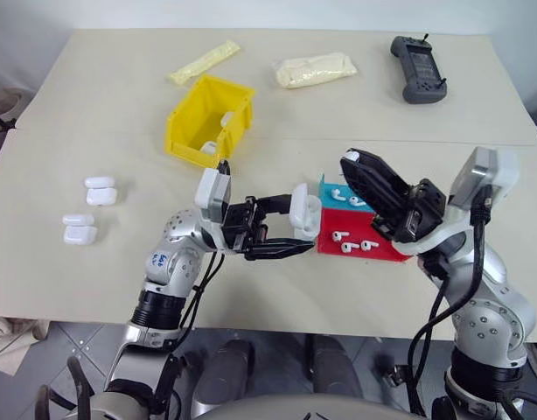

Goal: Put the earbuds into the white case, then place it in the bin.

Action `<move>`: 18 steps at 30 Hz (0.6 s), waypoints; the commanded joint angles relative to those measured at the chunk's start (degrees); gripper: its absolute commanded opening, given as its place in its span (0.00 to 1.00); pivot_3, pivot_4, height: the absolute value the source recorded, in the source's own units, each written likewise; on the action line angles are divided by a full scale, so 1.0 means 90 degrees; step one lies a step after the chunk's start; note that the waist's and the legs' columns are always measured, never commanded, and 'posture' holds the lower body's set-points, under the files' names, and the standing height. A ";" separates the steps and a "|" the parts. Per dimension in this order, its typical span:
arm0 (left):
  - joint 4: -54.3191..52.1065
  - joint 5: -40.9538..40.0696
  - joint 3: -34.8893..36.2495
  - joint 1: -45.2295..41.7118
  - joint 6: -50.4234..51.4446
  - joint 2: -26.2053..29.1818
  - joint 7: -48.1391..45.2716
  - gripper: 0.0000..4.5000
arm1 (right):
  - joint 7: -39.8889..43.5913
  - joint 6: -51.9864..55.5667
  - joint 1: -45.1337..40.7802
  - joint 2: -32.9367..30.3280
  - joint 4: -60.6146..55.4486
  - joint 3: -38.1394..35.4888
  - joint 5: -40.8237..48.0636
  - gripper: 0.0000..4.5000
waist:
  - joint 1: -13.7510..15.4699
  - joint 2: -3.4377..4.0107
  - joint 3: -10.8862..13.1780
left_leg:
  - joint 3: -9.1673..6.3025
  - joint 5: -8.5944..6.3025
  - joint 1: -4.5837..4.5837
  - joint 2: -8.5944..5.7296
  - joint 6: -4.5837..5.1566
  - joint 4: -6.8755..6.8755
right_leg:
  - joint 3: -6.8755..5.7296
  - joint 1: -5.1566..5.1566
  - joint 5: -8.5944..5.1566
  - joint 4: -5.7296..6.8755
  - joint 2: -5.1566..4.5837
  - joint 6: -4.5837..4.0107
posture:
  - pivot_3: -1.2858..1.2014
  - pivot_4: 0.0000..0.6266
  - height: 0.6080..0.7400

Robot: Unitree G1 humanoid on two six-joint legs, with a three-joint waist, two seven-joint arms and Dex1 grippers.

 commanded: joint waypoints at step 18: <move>-0.0288 -0.0036 0.0015 0.0019 -0.0100 -0.0172 0.0323 0.62 | -0.0009 -0.0213 0.0391 -0.0061 -0.0401 0.0724 0.0331 0.11 | -0.0018 0.0000 0.0000 | 0.0005 0.0001 0.0001 0.0007 -0.0002 -0.0005 | 0.0000 -0.0005 0.0000 0.0000 0.0004 0.0000 | 0.52 0.24 1.00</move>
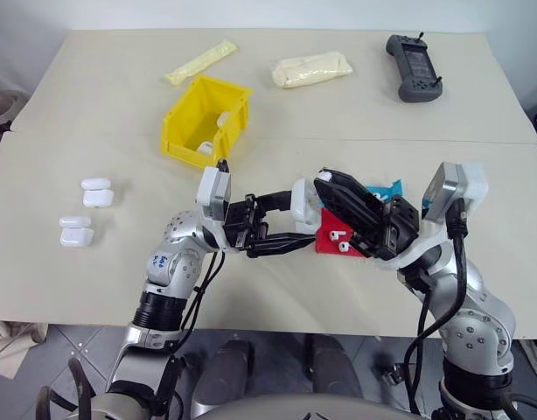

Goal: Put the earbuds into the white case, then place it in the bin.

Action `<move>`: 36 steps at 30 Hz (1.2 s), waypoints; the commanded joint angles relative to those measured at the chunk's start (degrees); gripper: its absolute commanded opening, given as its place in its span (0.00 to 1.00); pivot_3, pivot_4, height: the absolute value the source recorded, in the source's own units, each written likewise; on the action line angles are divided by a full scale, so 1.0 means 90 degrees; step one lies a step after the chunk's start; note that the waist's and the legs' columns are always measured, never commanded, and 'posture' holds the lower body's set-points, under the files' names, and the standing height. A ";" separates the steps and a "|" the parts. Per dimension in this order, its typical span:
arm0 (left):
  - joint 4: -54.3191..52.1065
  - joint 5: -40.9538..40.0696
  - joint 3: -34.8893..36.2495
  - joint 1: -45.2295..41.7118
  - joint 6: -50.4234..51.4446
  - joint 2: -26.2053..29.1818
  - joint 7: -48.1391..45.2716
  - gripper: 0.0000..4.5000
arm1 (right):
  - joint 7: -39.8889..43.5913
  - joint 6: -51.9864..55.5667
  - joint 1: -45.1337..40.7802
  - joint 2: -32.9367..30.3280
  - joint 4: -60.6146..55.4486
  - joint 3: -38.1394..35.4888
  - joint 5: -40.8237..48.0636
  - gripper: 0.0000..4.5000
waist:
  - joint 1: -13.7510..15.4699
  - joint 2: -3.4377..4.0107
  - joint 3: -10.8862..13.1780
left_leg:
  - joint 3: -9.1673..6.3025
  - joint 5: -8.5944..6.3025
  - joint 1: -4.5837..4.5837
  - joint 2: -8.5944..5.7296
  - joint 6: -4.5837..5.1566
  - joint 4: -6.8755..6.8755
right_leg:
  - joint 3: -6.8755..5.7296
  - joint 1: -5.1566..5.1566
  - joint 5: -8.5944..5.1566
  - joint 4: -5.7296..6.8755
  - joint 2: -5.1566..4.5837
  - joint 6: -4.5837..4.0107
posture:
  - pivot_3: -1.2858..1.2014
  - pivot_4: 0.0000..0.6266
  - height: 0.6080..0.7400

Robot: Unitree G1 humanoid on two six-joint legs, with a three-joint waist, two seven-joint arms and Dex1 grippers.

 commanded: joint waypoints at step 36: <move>0.0450 0.0407 0.0267 -0.0274 -0.0793 -0.0325 -0.0157 0.62 | 0.1653 -0.0472 0.0706 -0.2304 0.0589 -0.1304 -0.0619 0.99 | 0.0058 -0.0003 0.0002 | 0.0003 -0.0001 -0.0002 -0.0003 0.0002 -0.0003 | -0.0005 0.0007 0.0001 -0.0016 0.0000 0.0001 | 0.52 0.24 1.00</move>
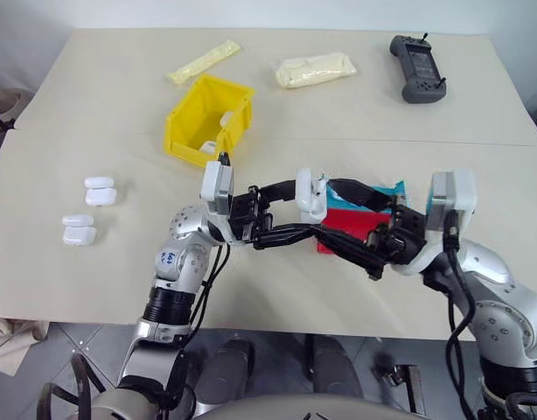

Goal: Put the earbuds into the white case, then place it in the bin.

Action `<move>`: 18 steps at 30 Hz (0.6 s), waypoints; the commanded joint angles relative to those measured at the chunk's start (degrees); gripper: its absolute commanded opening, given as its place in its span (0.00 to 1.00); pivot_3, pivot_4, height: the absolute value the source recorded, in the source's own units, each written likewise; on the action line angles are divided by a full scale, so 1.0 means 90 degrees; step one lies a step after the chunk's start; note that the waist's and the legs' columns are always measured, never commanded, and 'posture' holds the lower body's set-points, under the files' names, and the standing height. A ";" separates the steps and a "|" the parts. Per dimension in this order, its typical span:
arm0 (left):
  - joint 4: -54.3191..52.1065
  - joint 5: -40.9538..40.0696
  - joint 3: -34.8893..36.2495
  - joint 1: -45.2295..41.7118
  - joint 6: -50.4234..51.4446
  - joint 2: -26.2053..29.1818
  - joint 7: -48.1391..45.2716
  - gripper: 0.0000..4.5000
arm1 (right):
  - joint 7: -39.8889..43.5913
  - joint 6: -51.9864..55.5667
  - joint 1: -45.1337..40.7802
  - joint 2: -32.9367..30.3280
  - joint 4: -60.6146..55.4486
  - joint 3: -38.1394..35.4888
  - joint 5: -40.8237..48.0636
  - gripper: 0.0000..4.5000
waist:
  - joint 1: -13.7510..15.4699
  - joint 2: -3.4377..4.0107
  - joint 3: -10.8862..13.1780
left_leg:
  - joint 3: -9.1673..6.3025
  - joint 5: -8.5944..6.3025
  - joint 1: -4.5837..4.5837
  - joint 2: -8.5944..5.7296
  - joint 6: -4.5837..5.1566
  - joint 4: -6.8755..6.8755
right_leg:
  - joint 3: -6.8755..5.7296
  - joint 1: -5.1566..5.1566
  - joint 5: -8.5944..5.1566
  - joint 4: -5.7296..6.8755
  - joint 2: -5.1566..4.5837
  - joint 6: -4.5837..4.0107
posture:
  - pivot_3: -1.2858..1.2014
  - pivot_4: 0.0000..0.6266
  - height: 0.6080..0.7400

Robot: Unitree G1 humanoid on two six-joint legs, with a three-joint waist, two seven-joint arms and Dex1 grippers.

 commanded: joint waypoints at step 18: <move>0.0303 0.0342 0.0139 0.0554 -0.1161 0.0219 -0.0038 0.62 | 0.1995 -0.2982 0.2391 -0.1103 0.2863 -0.2908 -0.2624 0.99 | -0.0030 -0.0002 0.0001 | 0.0022 -0.0003 0.0016 0.0002 0.0005 -0.0005 | 0.0009 0.0006 0.0001 0.0000 0.0009 0.0002 | 0.52 0.24 1.00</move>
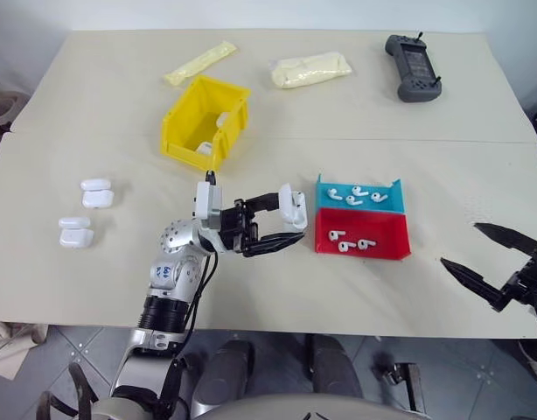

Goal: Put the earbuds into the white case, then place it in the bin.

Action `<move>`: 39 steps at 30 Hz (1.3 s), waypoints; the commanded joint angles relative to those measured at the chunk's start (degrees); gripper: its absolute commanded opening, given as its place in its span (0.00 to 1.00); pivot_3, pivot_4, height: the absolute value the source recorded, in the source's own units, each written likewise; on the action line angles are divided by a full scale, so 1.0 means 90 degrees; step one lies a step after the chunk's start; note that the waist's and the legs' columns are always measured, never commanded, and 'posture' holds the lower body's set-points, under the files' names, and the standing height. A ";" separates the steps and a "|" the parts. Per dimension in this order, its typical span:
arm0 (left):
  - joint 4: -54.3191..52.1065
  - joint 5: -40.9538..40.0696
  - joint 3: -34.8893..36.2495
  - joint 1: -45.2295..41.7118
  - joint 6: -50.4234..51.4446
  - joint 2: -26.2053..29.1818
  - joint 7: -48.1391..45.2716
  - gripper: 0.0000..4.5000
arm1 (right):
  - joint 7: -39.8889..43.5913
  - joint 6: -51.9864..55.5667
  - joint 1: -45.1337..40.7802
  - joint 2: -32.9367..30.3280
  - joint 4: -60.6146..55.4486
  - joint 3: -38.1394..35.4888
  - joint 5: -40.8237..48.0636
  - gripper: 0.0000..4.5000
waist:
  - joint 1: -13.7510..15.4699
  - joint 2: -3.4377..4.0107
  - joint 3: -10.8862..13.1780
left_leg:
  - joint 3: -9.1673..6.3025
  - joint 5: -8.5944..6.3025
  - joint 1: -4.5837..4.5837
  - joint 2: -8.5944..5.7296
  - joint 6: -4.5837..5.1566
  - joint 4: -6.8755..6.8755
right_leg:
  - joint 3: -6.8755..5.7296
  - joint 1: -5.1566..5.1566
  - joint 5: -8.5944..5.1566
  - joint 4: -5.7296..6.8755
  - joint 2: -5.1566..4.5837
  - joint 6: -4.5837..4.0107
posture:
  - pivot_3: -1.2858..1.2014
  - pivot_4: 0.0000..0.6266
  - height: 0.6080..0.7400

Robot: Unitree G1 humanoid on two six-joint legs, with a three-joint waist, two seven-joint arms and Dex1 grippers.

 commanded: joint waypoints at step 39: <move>-0.0635 0.0304 -0.0128 0.0159 -0.0347 -0.0142 0.0932 0.62 | 0.2506 -0.0672 -0.9204 0.0019 0.6772 0.6354 -0.4746 0.99 | -0.0070 0.0004 0.0000 | -0.0003 0.0002 -0.0027 0.0002 -0.0005 0.0007 | -0.0005 -0.0028 0.0000 0.0001 -0.0014 0.0000 | 0.52 0.24 1.00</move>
